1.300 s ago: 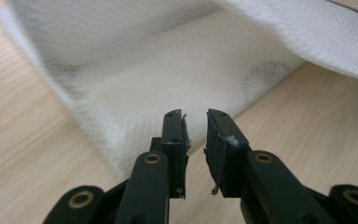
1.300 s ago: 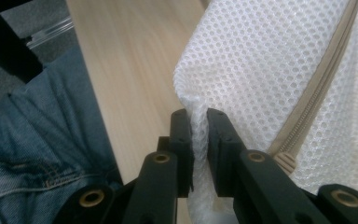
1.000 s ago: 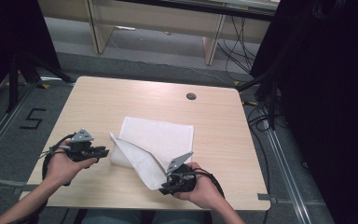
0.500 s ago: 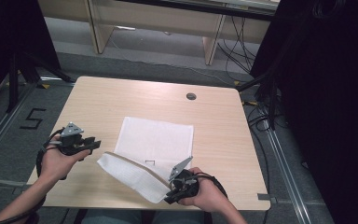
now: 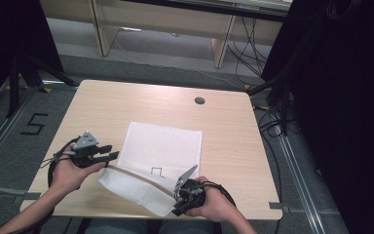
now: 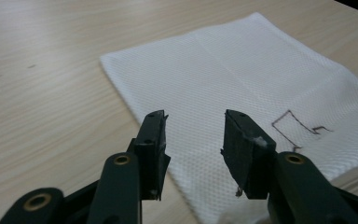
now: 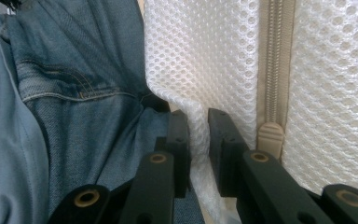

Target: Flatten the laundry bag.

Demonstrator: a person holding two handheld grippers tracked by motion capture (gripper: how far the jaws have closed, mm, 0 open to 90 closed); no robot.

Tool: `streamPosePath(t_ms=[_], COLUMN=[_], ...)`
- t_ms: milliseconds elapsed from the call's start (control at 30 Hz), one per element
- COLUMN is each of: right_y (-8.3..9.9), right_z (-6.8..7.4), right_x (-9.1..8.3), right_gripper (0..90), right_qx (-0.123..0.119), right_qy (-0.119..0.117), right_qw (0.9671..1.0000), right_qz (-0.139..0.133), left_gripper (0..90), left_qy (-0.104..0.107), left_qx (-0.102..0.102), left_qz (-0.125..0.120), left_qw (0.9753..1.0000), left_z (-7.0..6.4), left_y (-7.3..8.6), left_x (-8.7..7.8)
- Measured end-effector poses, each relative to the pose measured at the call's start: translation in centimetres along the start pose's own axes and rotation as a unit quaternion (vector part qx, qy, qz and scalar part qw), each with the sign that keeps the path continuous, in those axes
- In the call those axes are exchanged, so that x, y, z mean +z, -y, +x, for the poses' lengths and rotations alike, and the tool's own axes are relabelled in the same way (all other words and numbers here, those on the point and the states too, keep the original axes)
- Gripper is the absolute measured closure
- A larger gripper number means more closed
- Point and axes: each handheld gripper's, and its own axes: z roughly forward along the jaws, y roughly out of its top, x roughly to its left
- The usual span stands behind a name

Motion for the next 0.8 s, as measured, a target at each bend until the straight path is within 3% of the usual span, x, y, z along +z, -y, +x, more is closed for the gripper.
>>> streamPosePath(t_ms=[67,100,200,300,433,533,567,600,633,667,700,733,800], right_y=[-0.1,-0.1,0.0,0.1,0.1,0.2,0.2,0.3,0.4,0.4,0.4,0.5,0.5], right_z=[0.0,0.0,0.1,0.0,-0.1,-0.3,-0.3,-0.5,-0.5,-0.7,-0.6,-0.8,-1.0], right_x=[0.0,0.0,-0.1,0.0,-0.1,-0.1,-0.3,-0.4,-0.6,-0.8,-1.1,-1.5,-2.0], right_gripper=[80.2,80.2,80.1,79.6,78.2,71.8,70.6,68.4,65.6,63.7,62.7,62.3,60.7], right_qx=[-0.001,-0.002,0.009,0.024,0.025,0.035,0.045,0.036,0.053,0.050,0.067,0.068,0.080], right_qy=[-0.001,0.000,0.003,0.001,0.002,0.004,0.004,0.011,0.009,0.009,0.007,0.006,0.003], right_qw=[1.0000,1.0000,1.0000,0.9997,0.9997,0.9993,0.9989,0.9992,0.9984,0.9982,0.9970,0.9964,0.9938], right_qz=[0.000,0.000,0.003,0.005,0.000,-0.009,-0.012,-0.016,-0.019,-0.033,-0.039,-0.050,-0.077], left_gripper=[59.0,59.4,59.8,59.9,60.6,60.8,60.8,60.9,60.9,60.8,60.8,60.8,60.6], left_qy=[0.014,0.018,0.027,0.051,0.060,0.066,0.064,0.066,0.070,0.068,0.069,0.066,0.071], left_qx=[0.014,0.031,0.040,0.041,0.051,0.058,0.059,0.057,0.056,0.061,0.062,0.063,0.071], left_qz=[0.006,0.022,0.038,0.097,0.139,0.155,0.156,0.156,0.159,0.160,0.162,0.162,0.171], left_qw=[0.9998,0.9991,0.9981,0.9931,0.9872,0.9840,0.9839,0.9839,0.9832,0.9828,0.9824,0.9826,0.9802], left_z=[-0.6,-0.8,-1.0,-1.1,-1.2,-1.5,-1.6,-1.7,-1.7,-1.7,-1.7,-1.7,-1.6], left_y=[-0.1,-0.1,0.1,1.1,1.9,2.1,2.2,2.2,2.3,2.3,2.3,2.3,2.3], left_x=[0.5,0.7,1.2,2.3,3.2,3.5,3.6,3.7,3.8,3.8,3.8,3.9,3.8])
